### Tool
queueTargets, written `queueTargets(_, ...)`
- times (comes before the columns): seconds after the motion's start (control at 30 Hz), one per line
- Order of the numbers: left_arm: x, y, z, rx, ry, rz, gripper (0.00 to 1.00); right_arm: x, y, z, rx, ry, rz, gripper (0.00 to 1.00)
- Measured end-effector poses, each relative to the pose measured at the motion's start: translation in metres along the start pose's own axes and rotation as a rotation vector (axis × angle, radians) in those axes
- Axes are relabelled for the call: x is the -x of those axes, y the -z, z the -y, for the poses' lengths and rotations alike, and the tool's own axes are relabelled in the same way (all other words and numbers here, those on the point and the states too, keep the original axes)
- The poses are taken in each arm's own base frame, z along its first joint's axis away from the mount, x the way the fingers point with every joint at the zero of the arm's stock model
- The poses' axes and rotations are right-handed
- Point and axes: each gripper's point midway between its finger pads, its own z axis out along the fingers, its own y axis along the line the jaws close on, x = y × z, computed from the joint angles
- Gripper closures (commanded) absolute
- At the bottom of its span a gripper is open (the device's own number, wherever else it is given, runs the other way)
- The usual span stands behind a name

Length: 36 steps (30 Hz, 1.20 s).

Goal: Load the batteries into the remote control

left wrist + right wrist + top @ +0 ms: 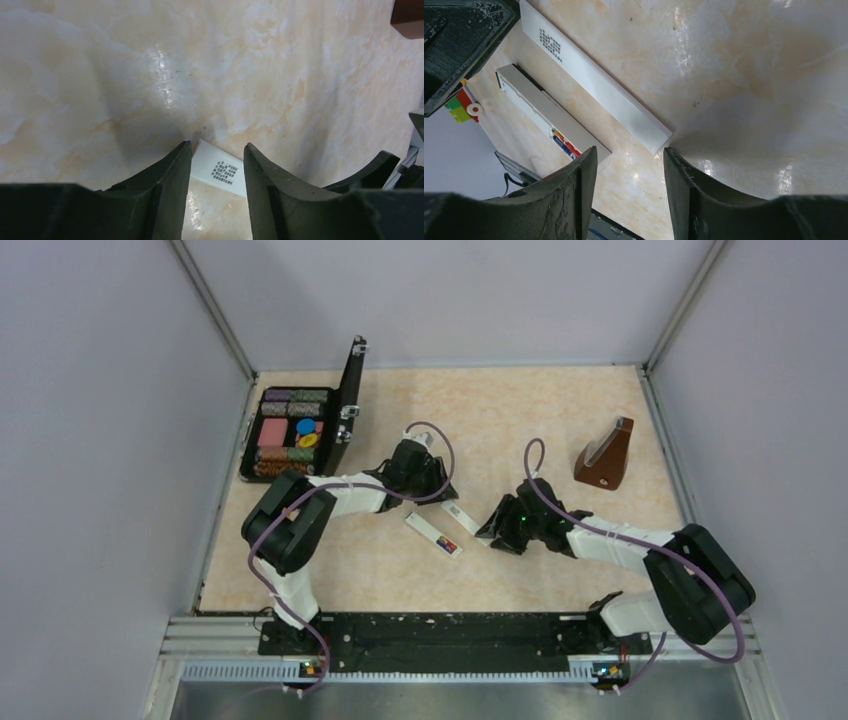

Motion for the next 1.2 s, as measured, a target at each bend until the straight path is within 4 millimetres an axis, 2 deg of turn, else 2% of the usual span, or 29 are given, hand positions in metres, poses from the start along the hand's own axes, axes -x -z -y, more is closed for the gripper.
queueTargets(0.23, -0.002, -0.005, 0.005, -0.038, 0.014, 0.011, 0.59, -0.003, -0.001, 0.000, 0.008, 0.015, -0.016, 0.55)
queueTargets(0.43, -0.002, -0.004, 0.005, -0.047, 0.032, 0.020, 0.60, -0.005, -0.001, 0.001, 0.005, 0.036, -0.032, 0.56)
queueTargets(0.6, -0.004, 0.005, 0.007, -0.048, 0.041, 0.016, 0.60, -0.006, 0.001, 0.002, -0.001, 0.048, -0.039, 0.56)
queueTargets(0.93, 0.009, 0.024, 0.024, -0.087, 0.034, 0.055, 0.60, -0.005, 0.009, -0.006, 0.008, 0.065, -0.043, 0.56)
queueTargets(1.2, 0.005, 0.038, 0.021, -0.062, 0.035, 0.062, 0.60, -0.007, 0.010, -0.009, 0.018, 0.074, -0.056, 0.55)
